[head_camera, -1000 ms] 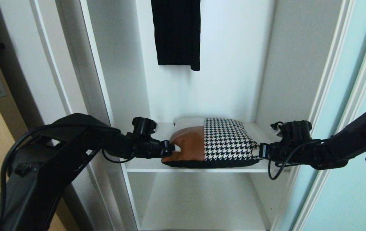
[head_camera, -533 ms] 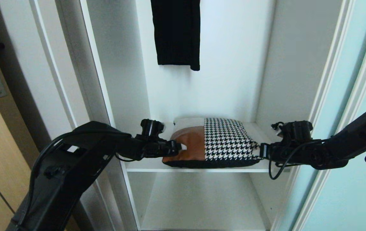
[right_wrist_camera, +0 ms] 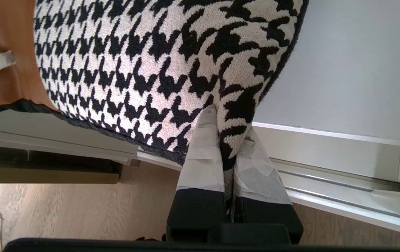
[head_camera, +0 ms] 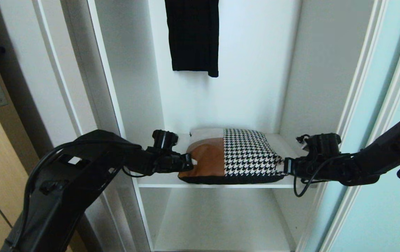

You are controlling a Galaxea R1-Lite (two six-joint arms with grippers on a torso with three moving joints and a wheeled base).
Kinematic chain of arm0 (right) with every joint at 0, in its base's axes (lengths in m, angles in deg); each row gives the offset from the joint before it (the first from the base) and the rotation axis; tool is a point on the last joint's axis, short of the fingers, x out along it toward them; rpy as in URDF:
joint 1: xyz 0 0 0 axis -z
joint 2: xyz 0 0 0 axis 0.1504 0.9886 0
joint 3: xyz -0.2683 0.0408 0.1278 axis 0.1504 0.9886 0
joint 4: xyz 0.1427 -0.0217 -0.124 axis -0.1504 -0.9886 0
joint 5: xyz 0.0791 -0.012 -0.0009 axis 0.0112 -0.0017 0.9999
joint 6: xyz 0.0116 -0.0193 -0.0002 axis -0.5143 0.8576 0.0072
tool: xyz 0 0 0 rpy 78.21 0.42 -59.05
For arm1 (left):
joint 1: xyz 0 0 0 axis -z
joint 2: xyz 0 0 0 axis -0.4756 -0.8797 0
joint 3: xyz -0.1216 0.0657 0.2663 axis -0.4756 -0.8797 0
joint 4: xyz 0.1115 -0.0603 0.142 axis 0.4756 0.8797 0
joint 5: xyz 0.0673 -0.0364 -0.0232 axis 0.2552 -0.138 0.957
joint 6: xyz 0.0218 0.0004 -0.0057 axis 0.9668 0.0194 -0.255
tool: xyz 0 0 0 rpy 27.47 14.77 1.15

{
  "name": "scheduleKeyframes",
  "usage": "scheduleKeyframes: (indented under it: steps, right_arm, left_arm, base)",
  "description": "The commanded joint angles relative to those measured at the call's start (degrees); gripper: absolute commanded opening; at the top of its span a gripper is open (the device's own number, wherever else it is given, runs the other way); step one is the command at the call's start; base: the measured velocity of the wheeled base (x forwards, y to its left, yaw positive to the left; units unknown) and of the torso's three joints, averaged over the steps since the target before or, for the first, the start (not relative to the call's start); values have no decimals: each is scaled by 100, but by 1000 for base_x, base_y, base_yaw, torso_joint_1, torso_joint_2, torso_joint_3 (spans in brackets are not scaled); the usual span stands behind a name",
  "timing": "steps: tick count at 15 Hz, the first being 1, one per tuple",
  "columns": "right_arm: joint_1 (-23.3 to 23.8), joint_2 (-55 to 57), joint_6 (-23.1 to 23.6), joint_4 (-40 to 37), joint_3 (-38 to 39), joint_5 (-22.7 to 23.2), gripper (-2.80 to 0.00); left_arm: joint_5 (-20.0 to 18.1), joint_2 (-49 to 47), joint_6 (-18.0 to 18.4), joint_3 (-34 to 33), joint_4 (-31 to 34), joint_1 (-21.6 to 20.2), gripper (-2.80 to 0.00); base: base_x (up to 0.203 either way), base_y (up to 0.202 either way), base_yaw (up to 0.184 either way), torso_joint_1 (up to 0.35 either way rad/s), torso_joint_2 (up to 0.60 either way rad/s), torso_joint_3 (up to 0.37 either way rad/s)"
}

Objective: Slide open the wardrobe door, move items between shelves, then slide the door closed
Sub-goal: Place the pillow on the lower shelf

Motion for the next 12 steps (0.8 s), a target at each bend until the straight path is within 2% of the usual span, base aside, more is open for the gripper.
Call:
scheduleKeyframes:
  steps: [1, 3, 5, 7, 12]
  right_arm:
    - [-4, 65, -10, 15, -1, 12, -280]
    - [-22, 65, 8, 15, -27, 12, -280]
    - [-22, 43, 31, 15, -24, 8, -280]
    - [-22, -41, 26, 15, 21, 9, -280]
    - [-78, -655, 11, 119, 606, 20, -280]
  left_arm:
    - [-12, 133, 4, -165, -13, 28, -280]
    - [17, 128, -42, -183, -109, 100, -280]
    - [426, 112, -51, -189, -403, 166, -280]
    - [824, 213, -51, -219, -409, 270, -280]
    - [889, 1129, -108, -1047, -464, 505, -280]
  base:
    - [0, 0, 0, 0, 0, 0]
    - [0, 0, 0, 0, 0, 0]
    - [0, 0, 0, 0, 0, 0]
    - [0, 0, 0, 0, 0, 0]
    - [0, 0, 0, 0, 0, 0]
